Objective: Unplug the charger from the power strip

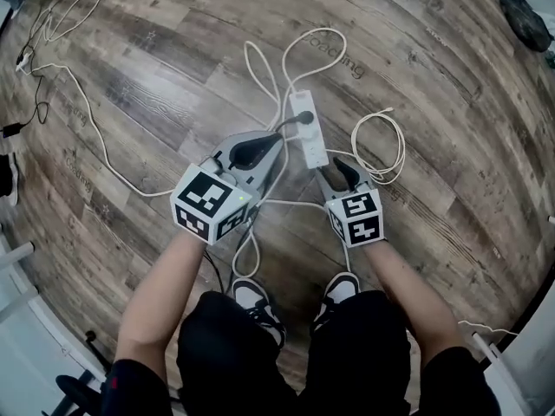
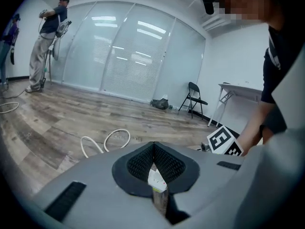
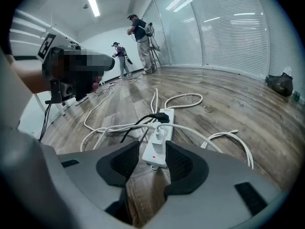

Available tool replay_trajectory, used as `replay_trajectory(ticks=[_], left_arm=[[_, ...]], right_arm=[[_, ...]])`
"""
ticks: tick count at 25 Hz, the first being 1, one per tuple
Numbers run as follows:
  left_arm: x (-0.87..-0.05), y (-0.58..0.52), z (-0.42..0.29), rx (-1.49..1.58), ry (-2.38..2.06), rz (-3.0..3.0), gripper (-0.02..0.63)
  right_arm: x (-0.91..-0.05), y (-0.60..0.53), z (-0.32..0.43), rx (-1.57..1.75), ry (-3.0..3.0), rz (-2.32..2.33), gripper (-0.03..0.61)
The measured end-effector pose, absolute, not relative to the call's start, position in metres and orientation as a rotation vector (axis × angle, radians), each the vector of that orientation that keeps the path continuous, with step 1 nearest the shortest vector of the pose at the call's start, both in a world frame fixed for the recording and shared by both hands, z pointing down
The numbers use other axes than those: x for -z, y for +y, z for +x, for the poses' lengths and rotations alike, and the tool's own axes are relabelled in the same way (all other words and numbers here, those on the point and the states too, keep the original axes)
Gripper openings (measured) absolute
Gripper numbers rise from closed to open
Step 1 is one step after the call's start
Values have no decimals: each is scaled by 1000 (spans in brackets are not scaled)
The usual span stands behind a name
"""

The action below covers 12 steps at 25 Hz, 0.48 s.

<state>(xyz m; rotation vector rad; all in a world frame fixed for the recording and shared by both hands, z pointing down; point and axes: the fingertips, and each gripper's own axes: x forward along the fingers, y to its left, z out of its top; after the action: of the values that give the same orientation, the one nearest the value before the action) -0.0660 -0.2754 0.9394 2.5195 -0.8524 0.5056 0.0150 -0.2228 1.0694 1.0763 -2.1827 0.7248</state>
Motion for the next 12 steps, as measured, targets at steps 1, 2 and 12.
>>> replay_trajectory(ticks=[1, 2, 12], left_arm=[[-951, -281, -62, -518, -836, 2526, 20], [-963, -285, -58, -534, -817, 2532, 20], [-1068, -327, -25, -724, -679, 2531, 20]], right_arm=[[-1080, -226, 15, -720, -2178, 1076, 162], [-1089, -229, 14, -711, -2173, 1075, 167], [-1122, -252, 2, -591, -2147, 1074, 175]])
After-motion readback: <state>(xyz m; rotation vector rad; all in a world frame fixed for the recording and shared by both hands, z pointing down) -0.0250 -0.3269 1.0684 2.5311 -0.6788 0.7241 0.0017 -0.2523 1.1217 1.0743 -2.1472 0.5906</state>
